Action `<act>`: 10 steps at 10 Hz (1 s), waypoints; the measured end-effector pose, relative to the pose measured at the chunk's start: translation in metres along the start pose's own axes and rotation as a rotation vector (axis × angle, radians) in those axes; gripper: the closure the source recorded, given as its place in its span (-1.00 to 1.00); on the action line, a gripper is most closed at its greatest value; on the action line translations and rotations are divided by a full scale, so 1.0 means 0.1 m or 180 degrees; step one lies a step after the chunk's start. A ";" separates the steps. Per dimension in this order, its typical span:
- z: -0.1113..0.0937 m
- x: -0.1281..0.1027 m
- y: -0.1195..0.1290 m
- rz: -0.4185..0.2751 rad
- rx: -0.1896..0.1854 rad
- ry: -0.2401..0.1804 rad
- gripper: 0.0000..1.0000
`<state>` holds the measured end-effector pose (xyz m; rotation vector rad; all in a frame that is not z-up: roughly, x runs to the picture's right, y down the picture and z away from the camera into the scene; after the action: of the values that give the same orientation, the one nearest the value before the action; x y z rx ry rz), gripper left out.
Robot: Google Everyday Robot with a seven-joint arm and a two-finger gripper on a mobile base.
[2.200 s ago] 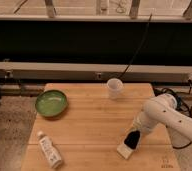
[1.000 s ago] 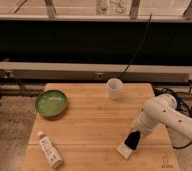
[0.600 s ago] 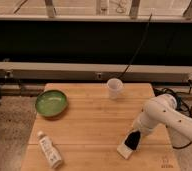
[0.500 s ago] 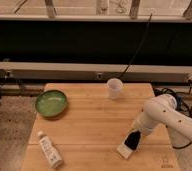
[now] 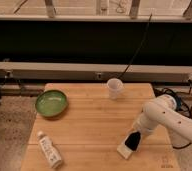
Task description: Place the eraser on the white sponge
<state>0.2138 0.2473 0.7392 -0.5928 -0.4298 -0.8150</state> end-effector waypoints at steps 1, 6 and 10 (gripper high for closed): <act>0.02 -0.05 -0.05 -0.0098 -0.0029 0.0013 0.10; -0.01 -0.13 -0.07 -0.0359 -0.0022 0.0007 -0.60; -0.13 -0.12 -0.05 -0.0367 0.0056 0.0042 -0.60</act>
<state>0.2041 0.2426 0.7246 -0.5498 -0.4617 -0.9238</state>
